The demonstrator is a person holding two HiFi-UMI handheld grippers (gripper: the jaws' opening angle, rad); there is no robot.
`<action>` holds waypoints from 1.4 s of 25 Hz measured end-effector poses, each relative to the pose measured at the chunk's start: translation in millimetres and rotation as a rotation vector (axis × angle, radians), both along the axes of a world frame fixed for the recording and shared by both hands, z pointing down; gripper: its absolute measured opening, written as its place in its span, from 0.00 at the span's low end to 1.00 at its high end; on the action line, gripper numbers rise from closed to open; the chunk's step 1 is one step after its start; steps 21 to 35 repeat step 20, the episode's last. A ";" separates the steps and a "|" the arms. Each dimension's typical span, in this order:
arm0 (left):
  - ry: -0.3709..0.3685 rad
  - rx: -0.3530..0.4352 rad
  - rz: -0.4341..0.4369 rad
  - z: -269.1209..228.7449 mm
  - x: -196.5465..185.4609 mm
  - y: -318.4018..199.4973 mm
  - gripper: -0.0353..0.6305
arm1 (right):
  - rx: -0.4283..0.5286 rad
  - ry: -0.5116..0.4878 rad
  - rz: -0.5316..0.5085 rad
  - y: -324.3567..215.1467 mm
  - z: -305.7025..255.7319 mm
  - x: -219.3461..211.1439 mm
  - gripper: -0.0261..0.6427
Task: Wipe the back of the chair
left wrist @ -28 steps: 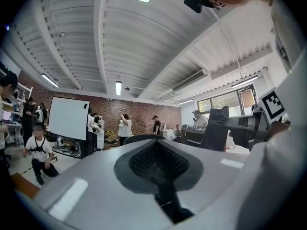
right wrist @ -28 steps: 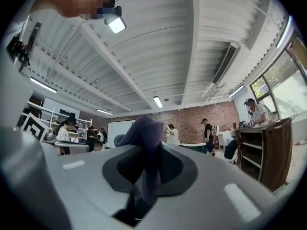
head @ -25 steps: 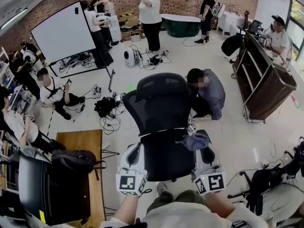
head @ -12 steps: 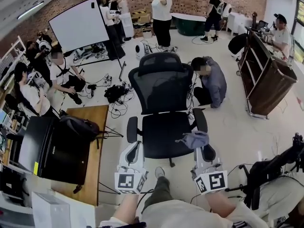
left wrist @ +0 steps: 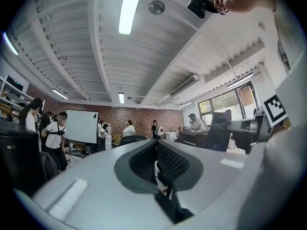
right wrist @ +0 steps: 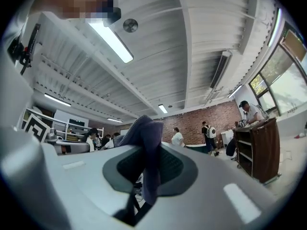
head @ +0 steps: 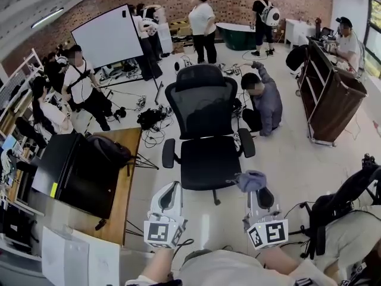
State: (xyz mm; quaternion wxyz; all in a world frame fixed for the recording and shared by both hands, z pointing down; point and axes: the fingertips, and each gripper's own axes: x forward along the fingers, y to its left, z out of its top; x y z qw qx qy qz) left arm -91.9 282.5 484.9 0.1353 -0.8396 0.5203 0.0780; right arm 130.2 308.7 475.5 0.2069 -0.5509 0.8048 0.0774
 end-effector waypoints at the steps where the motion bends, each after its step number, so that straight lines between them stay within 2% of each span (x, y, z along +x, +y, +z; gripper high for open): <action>1: -0.001 0.008 0.003 -2.3 1.1 6.5 0.08 | 0.001 0.000 0.006 8.1 -0.2 0.2 0.11; 8: -0.016 0.026 0.013 1.6 -1.7 34.7 0.08 | 0.004 0.007 0.024 33.5 5.2 -6.1 0.11; 13: -0.008 -0.008 0.000 9.5 -17.0 33.9 0.08 | -0.019 0.011 0.023 34.5 7.8 -17.6 0.11; 16: -0.035 -0.048 -0.005 11.3 -17.6 49.0 0.08 | -0.031 0.014 0.014 43.0 11.8 -22.0 0.11; 20: -0.065 0.061 0.012 16.1 -8.3 67.0 0.08 | -0.010 0.022 0.019 59.7 19.9 -14.9 0.11; 35: -0.065 0.061 0.012 16.1 -8.3 67.0 0.08 | -0.010 0.022 0.019 59.7 19.9 -14.9 0.11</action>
